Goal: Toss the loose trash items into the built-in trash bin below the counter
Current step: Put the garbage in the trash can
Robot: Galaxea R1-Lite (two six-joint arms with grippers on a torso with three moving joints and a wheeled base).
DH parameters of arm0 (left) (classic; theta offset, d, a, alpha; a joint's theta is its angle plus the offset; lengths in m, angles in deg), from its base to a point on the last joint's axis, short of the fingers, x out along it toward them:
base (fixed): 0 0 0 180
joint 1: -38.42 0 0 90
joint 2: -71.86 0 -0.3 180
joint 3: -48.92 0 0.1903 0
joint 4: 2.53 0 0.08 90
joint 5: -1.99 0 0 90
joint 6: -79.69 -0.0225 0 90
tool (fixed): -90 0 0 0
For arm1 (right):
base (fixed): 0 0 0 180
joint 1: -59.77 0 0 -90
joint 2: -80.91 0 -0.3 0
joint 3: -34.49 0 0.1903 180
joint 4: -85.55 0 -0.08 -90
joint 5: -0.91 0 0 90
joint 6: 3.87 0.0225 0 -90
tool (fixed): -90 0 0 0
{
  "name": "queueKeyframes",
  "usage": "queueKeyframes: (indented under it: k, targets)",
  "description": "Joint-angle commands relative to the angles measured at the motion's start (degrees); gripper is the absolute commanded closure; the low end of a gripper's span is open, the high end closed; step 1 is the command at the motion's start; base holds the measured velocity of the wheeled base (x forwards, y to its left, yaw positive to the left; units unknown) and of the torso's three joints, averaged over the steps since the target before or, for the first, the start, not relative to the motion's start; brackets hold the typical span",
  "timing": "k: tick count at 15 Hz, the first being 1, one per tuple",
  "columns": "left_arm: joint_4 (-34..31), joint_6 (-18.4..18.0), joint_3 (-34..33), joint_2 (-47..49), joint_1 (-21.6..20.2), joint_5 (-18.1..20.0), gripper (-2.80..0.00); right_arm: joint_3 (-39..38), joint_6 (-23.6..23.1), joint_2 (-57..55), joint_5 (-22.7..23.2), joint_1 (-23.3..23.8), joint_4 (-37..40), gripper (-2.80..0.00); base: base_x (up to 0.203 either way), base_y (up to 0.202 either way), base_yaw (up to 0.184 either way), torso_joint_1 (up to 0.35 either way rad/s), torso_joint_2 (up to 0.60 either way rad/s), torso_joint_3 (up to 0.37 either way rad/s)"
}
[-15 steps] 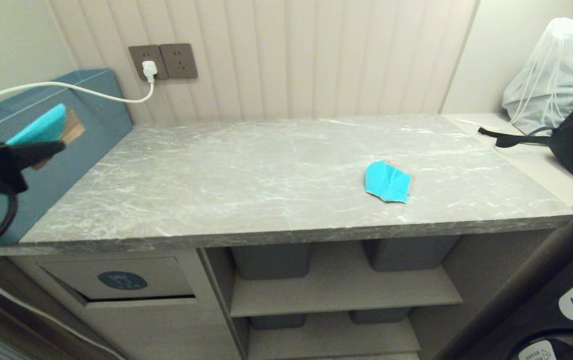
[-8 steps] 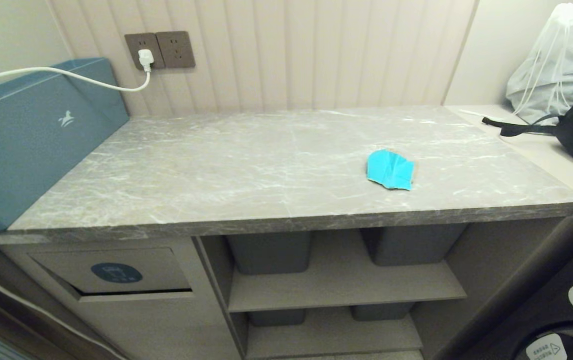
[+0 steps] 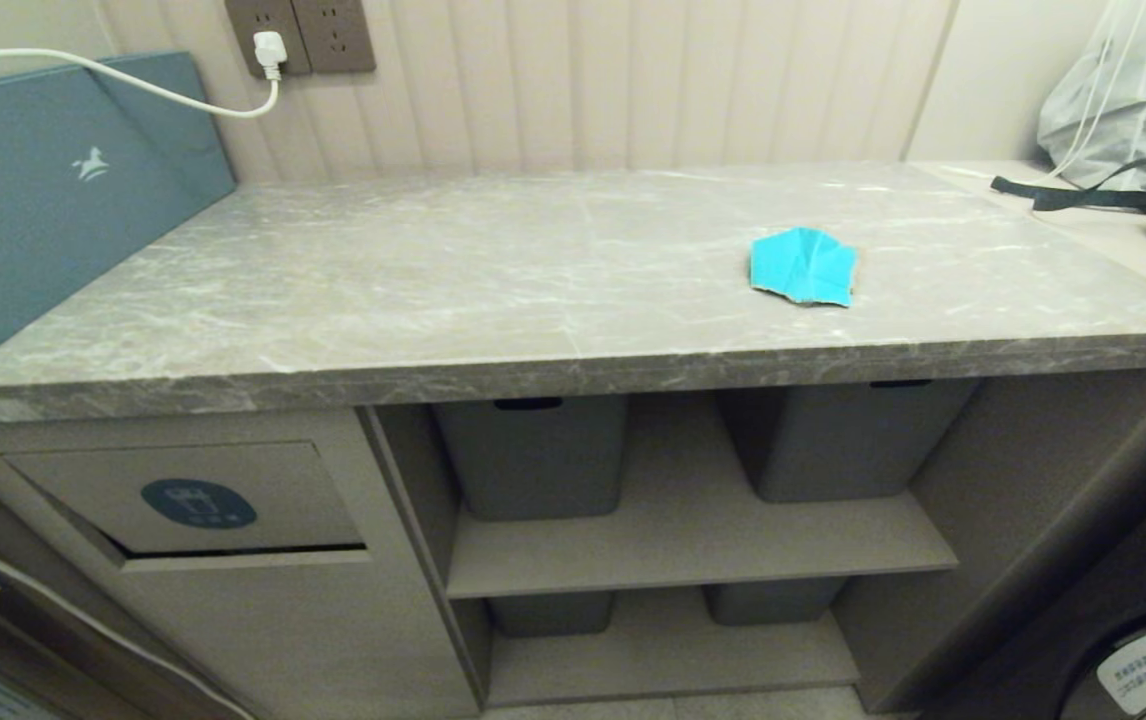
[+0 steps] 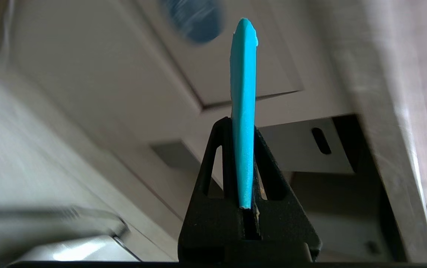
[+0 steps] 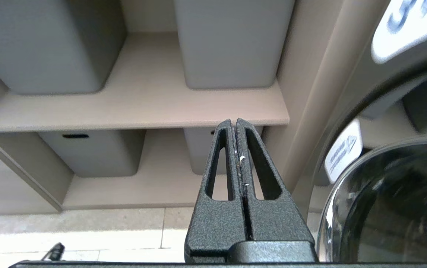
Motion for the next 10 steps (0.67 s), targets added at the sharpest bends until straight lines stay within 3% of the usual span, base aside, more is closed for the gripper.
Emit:
queueKeyframes:
  k: [1, 3, 5, 10]
  targets:
    - [-0.3, 5.1, -0.2, 3.3, 0.0, 0.0, 0.00, 0.0, 0.0, 0.1, 0.0, 0.1, 0.0, 0.00, 0.000, 0.000, 0.000, -0.188, 0.48, 0.290]
    - [-0.2, 10.4, 0.0, 8.8, 0.0, -0.2, 0.00, 0.0, 0.0, 0.1, 0.0, 0.0, 0.0, 0.00, 0.000, 0.000, 0.000, -0.169, 0.48, 0.287]
    - [1.4, 12.7, 0.1, 14.7, 0.0, -0.4, 0.00, 0.0, 0.0, 0.1, 0.0, 0.0, 0.0, 0.00, 0.000, 0.000, 0.000, -0.165, 0.47, 0.295]
    - [16.8, 15.9, -0.4, 33.4, -0.1, -0.5, 0.00, 0.0, -0.6, 0.1, 0.0, 0.0, 0.1, 0.00, 0.000, 0.000, 0.000, -0.093, 0.29, 0.196]
